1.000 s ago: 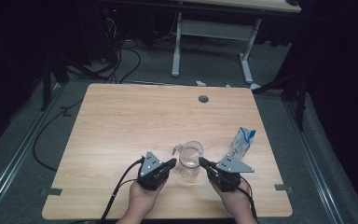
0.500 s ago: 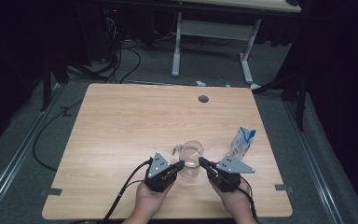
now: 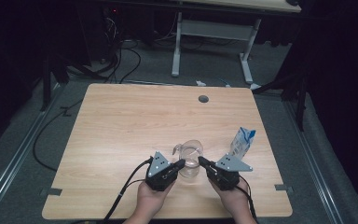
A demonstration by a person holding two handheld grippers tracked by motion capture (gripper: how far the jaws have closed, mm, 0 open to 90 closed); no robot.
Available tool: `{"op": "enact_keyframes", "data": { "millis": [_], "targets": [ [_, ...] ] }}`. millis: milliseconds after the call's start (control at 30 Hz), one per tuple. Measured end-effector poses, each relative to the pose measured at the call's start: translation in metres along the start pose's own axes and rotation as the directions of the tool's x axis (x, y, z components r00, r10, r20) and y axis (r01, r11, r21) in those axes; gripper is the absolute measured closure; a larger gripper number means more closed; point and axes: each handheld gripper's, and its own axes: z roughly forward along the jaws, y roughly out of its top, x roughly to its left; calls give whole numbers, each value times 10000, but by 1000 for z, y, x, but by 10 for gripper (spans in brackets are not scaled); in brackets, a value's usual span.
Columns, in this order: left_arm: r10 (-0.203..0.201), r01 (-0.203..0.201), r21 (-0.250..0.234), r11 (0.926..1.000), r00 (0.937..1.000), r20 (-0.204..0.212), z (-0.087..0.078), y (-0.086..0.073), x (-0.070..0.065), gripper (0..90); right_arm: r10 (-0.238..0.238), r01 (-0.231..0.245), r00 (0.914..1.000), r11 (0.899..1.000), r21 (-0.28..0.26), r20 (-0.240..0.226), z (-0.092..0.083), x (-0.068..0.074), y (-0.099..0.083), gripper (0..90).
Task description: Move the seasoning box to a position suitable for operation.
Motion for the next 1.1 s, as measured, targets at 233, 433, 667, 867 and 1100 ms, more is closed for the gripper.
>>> {"op": "enact_keyframes", "data": {
  "millis": [233,433,667,867,1100],
  "targets": [
    [-138,137,-215,9997,9999,-41,-2,3,2,900,-136,136,9999,9999,-104,27,3,1,-3,900],
    [-238,228,-417,9989,9994,-239,-6,7,6,900,-239,240,9997,9996,-122,67,3,2,-4,900],
    [-325,301,-551,9980,9985,-438,-9,9,13,900,-224,225,9997,9996,-165,38,3,2,-4,900],
    [-448,406,-644,9971,9969,-640,-11,11,19,900,-218,218,9998,9996,-177,31,2,1,-4,900],
    [-476,426,-653,9970,9959,-767,-12,11,23,900,-209,209,9998,9996,-198,-17,2,1,-5,900]
  ]
}}
